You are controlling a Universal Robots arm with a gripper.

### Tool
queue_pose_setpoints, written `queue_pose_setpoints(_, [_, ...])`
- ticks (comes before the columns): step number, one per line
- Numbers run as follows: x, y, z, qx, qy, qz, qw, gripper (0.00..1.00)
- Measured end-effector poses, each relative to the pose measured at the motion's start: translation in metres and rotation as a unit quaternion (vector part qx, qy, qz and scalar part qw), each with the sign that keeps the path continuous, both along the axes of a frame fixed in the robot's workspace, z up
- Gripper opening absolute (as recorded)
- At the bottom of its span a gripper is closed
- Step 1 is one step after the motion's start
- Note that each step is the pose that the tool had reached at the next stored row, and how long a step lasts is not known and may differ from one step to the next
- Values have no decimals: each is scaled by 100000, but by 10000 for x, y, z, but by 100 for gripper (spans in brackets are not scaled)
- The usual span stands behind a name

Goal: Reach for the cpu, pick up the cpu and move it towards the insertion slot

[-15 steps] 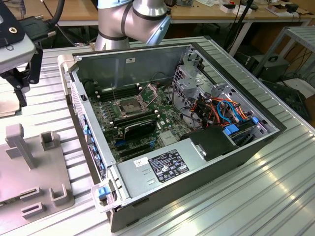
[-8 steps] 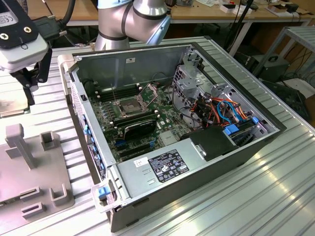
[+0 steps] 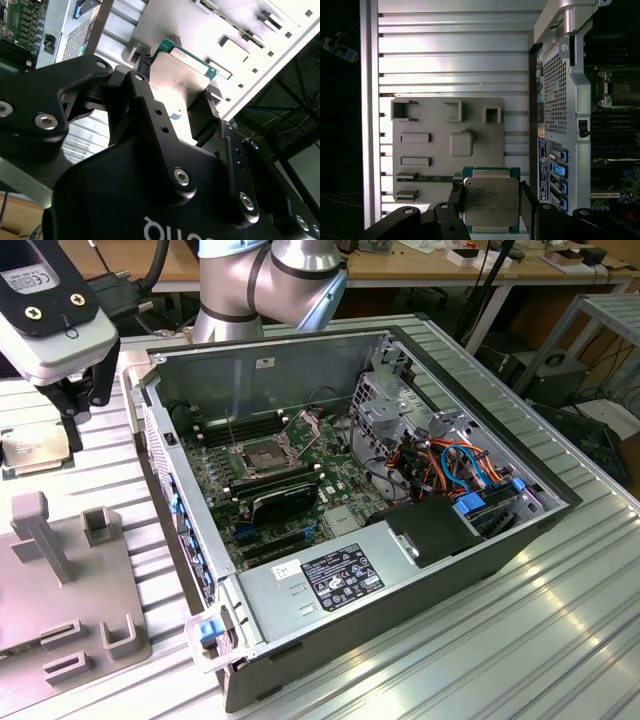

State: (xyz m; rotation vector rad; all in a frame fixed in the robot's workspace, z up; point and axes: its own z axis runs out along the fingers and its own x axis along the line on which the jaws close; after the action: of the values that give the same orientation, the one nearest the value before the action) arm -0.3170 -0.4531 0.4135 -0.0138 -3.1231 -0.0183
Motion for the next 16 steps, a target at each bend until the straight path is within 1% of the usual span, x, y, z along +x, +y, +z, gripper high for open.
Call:
queue_pose_setpoints(4, [43,0,-1,-9,-6,-4,100000,55])
queue_pose_setpoints(10, [136,0,-2,-5,-8,-2,100000,55])
queue_pose_setpoints(14, [211,0,-2,-7,-7,-7,100000,55])
queue_pose_setpoints(16, [269,0,-2,-8,-4,-5,100000,55])
